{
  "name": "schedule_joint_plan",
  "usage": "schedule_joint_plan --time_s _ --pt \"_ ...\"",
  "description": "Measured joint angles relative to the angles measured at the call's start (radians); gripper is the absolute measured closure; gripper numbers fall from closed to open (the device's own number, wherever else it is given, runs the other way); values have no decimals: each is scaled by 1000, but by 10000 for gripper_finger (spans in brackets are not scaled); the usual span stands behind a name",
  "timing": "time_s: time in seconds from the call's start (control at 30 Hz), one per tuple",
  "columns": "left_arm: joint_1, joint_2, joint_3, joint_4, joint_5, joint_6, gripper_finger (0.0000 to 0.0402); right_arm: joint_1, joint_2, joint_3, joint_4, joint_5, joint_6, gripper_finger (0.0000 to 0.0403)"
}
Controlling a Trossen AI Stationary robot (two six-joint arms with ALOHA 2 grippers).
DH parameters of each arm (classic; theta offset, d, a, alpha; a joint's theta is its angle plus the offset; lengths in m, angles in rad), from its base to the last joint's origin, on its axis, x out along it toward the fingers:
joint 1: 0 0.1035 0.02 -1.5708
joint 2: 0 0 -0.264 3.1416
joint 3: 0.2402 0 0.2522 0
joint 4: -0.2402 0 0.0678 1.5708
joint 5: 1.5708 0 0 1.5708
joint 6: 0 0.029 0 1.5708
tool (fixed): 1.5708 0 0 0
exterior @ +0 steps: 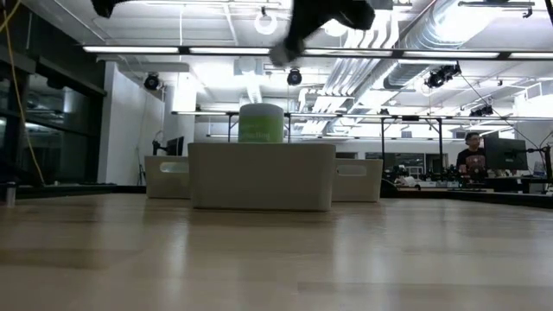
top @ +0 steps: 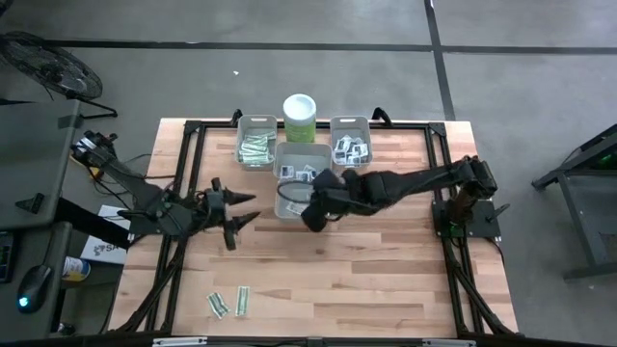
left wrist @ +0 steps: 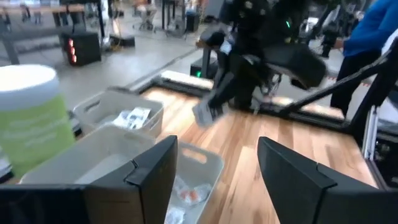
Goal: Pick & Place First Aid Supplies
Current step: Put the towelette pack into the right bin
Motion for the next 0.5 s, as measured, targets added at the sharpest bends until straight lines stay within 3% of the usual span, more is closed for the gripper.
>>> schedule_joint_plan --time_s 0.23,0.5 --pt "0 -87 -1 -233 14 -167 179 -140 -3 0 -263 -82 -39 403" --pt "0 -94 -1 -288 1 -213 179 -398 -3 0 -333 -203 -353 403"
